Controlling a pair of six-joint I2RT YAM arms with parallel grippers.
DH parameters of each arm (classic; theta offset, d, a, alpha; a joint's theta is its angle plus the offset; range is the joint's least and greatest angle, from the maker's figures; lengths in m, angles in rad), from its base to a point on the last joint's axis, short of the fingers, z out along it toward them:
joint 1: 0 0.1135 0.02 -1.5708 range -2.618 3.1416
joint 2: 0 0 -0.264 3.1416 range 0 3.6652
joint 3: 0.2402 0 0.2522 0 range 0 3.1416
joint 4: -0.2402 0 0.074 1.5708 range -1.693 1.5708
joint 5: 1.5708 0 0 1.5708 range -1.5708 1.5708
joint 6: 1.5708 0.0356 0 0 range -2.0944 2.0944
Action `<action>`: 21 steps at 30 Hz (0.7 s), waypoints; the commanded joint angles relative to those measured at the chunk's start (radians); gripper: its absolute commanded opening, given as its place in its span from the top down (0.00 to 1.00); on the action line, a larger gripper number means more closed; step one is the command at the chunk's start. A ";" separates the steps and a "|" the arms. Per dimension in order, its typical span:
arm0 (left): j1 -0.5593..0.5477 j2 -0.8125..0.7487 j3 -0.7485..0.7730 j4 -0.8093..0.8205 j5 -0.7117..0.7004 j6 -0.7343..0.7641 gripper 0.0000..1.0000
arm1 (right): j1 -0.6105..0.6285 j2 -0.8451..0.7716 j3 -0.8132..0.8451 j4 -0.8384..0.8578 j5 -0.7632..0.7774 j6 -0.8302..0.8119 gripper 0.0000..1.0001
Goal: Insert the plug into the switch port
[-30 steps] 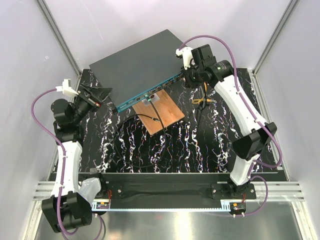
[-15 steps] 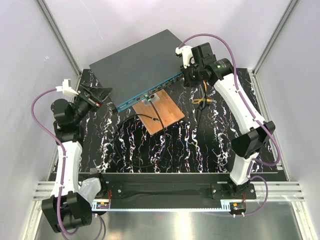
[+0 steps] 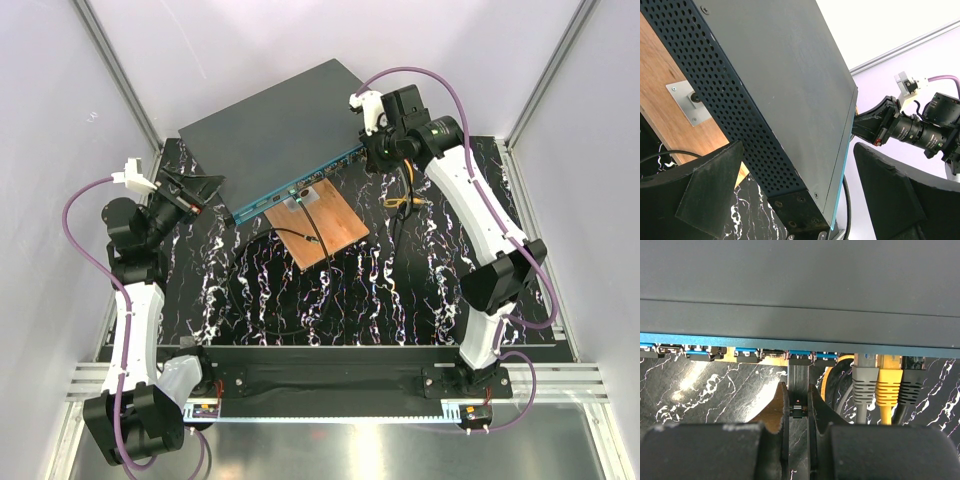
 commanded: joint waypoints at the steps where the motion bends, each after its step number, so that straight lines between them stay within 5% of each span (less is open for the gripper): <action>1: 0.006 -0.005 0.007 0.072 0.012 0.008 0.01 | 0.003 0.005 0.048 0.030 -0.033 -0.004 1.00; 21: 0.006 0.000 0.003 0.073 0.013 0.011 0.01 | 0.016 0.118 0.271 0.004 -0.073 -0.023 1.00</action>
